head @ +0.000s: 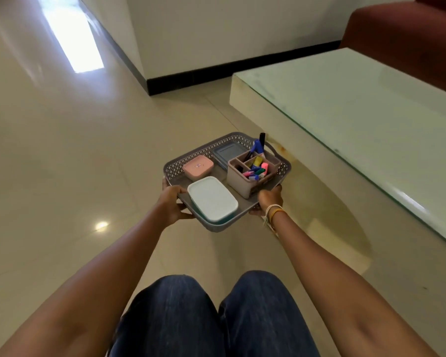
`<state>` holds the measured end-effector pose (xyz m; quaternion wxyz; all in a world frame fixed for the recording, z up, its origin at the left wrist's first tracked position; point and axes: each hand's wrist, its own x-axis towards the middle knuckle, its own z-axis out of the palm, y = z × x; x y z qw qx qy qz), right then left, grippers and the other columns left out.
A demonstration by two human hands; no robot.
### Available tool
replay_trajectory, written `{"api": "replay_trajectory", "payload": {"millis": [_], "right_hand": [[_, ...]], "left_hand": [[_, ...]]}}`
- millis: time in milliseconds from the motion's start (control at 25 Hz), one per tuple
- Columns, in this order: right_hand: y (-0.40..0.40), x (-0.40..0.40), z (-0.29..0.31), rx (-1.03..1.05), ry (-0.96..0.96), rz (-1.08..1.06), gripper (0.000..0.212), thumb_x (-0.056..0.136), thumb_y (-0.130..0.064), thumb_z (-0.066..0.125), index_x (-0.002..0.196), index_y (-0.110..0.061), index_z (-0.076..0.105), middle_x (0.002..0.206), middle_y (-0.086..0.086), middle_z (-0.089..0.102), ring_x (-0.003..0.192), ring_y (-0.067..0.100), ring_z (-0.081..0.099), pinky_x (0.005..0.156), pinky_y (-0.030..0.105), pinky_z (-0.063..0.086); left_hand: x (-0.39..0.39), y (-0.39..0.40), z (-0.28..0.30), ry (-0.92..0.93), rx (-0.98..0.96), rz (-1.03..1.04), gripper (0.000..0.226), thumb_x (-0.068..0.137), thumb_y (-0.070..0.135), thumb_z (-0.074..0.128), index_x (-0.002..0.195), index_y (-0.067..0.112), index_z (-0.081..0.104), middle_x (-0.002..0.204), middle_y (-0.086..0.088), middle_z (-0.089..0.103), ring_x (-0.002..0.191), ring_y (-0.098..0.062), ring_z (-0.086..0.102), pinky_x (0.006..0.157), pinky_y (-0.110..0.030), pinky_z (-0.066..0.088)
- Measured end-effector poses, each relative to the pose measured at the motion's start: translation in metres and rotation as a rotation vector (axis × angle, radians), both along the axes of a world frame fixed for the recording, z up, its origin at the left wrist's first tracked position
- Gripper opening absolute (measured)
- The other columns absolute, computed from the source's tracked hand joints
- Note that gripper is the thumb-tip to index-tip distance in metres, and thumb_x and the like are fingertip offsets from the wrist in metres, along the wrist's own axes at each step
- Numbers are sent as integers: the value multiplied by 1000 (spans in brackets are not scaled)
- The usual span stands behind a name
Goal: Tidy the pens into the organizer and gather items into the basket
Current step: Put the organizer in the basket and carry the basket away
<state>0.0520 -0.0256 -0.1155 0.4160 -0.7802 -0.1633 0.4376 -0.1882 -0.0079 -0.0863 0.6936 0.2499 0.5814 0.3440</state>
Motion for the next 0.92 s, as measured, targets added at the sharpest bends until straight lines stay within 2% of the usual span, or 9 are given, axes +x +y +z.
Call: {"api": "replay_trajectory", "payload": {"millis": [120,280,400,520,640,680,760,840,920], "right_hand": [[-11,36,-17,-4,-85,-85,65,78,-14,49,139,-29,30,118,18,60,89,44,66,63,59,58],[-26,87,-50,28,-9,-174,48,80,-14,52,125,-23,39,104,19,65,77,41,69,48,54,57],[-37,112,-74,51,24,-197,52,77,-17,57,127,-23,47,108,19,68,83,40,70,54,56,57],[-52,116,-67,80,84,-233,46,82,-4,54,126,-16,52,106,20,68,85,40,69,50,47,56],[-56,130,-77,94,54,-242,39,84,-7,58,122,-15,56,103,19,68,83,39,68,51,46,57],[-54,137,-85,81,28,-246,38,84,-9,59,121,-15,56,104,19,68,83,39,68,55,48,59],[-48,155,-102,31,-72,-271,47,80,-13,59,127,-15,53,114,20,65,92,41,66,71,56,59],[-40,187,-133,-31,-208,-257,59,76,-18,57,134,-13,46,127,21,59,106,43,62,87,56,54],[-36,204,-141,-63,-258,-249,63,80,-19,61,139,-9,42,134,21,55,115,42,59,96,54,50]], "left_hand": [[30,6,-11,-38,-11,-119,83,83,-4,37,141,50,12,121,-11,49,100,-40,59,69,-63,53],[72,10,-22,-43,18,-233,82,82,-10,32,140,47,17,121,-10,49,92,-38,60,67,-59,54],[97,11,-34,-42,25,-290,82,83,-11,33,137,50,20,120,-10,51,100,-41,59,68,-61,54],[116,14,-49,-49,29,-331,78,87,-7,37,136,52,19,121,-11,49,108,-44,57,71,-64,53],[134,15,-59,-58,13,-359,76,88,0,48,136,50,18,117,-12,48,109,-44,55,75,-67,52],[141,14,-61,-54,-3,-371,76,87,1,51,134,50,18,117,-12,48,110,-43,55,73,-64,53],[153,18,-67,-45,-22,-412,73,86,3,58,132,46,20,117,-11,49,108,-38,56,68,-53,58],[167,24,-77,-63,-11,-478,62,85,3,58,135,25,30,120,-15,53,104,-30,59,71,-42,59],[181,26,-79,-86,5,-533,46,88,0,55,132,10,45,126,-18,57,105,-25,60,78,-34,57]]}}
